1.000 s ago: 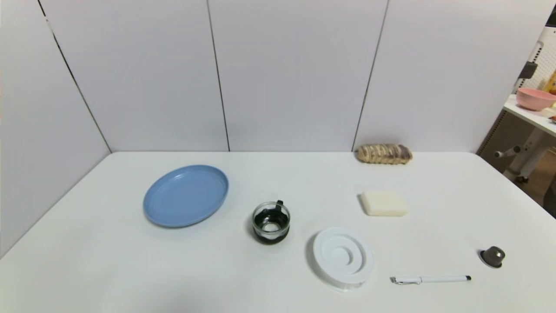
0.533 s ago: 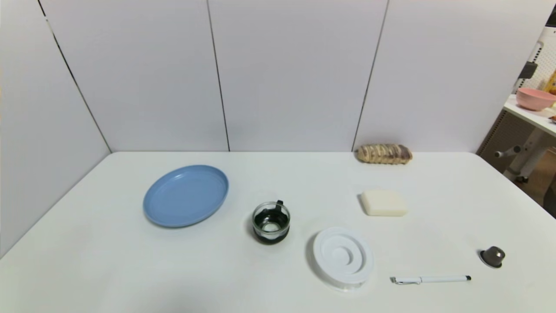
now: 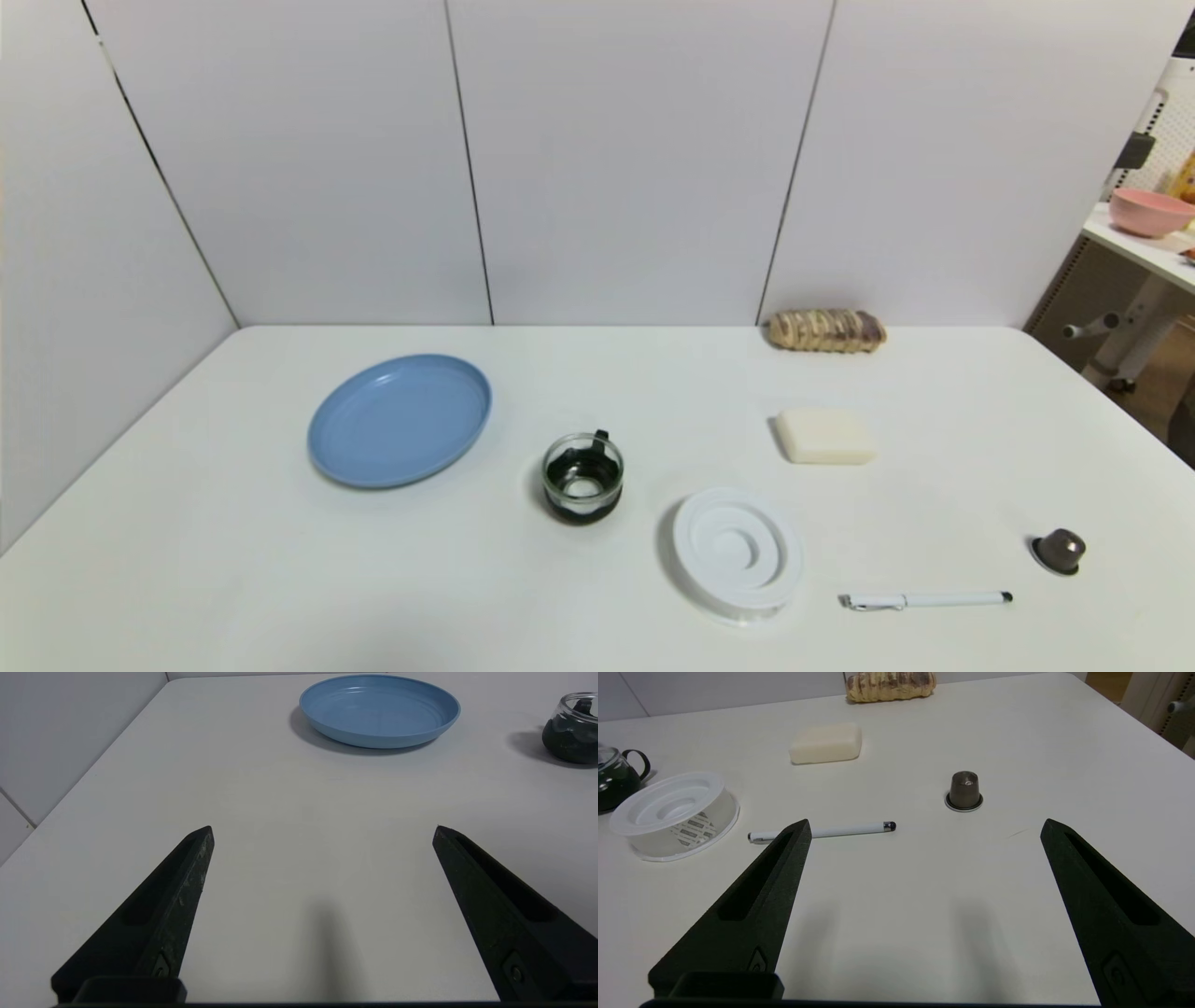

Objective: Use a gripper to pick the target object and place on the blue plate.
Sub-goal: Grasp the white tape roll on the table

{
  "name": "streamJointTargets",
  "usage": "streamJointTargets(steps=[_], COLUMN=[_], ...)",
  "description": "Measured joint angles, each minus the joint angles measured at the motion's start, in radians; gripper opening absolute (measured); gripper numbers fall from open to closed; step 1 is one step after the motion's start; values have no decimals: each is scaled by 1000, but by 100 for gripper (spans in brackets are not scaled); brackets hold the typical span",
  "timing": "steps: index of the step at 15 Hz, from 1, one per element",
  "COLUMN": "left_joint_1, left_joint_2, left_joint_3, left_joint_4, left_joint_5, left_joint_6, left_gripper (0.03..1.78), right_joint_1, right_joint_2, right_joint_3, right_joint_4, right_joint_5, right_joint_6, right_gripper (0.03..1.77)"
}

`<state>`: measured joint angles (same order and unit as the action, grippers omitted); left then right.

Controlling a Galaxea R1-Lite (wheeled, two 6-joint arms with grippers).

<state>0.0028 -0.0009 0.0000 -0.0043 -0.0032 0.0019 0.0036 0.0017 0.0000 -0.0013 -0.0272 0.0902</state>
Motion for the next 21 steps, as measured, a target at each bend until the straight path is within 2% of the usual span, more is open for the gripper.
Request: streamJointTargets(steps=[5,8,10,12,15,18,21], left_joint_1=[1,-10,-29,-49,-119,-303,-516], left_joint_2=[36,211,386,572,829,1029,1171], left_joint_3=[-11,-98,-214,-372,-631,-842,-935], left_joint_4=[-5,-57,-87,-102,-63,87,215], left_joint_5=[3,-4,-24,-84,-249,-396,-436], left_joint_6=[6,27,84,169,359,586,716], left_gripper=[169,169,169,169,169,169,169], right_joint_1=[0,0,0,1,0,0,0], right_joint_2=[0,0,0,0,0,0,0], right_joint_3=[0,0,0,0,0,0,0], right_joint_4=[0,0,0,0,0,0,0], right_joint_5=[0,0,0,0,0,0,0], right_joint_6=[0,0,0,0,0,0,0], right_gripper=[170,170,170,170,170,170,170])
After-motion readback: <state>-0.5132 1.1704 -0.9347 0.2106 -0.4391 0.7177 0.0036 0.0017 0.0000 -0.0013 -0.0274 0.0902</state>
